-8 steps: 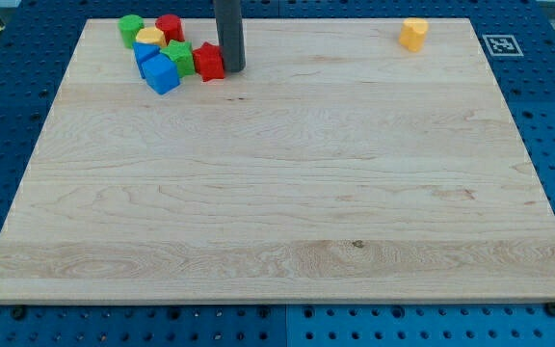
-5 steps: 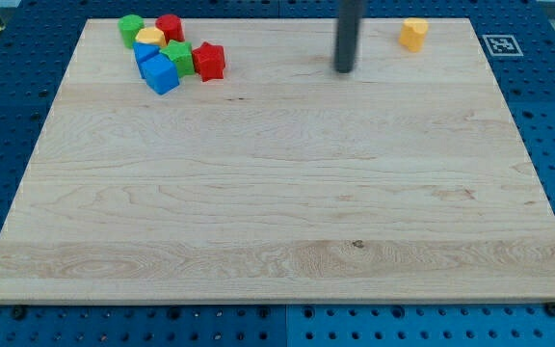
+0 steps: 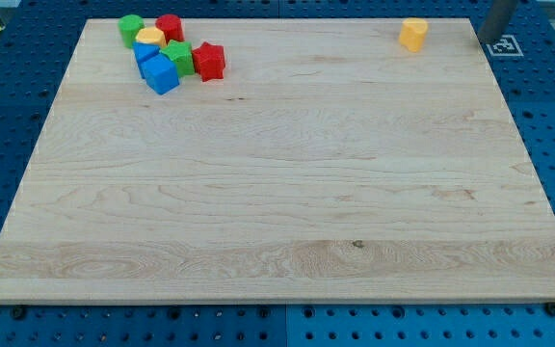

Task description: Push the yellow heart towards the group of blocks

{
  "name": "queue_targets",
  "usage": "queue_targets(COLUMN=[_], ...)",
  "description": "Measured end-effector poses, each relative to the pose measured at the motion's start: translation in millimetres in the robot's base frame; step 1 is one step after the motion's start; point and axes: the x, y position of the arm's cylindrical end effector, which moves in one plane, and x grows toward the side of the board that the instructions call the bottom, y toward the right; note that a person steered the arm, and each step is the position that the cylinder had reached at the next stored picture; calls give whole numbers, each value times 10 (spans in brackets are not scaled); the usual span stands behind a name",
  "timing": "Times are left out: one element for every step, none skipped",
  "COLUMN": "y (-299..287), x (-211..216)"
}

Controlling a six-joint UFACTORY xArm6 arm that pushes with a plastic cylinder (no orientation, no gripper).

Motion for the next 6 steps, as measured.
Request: queue_targets(y=[-356, -640, -914, -1082, -1107, -1107], x=[-28, -55, -162, -287, -303, -247])
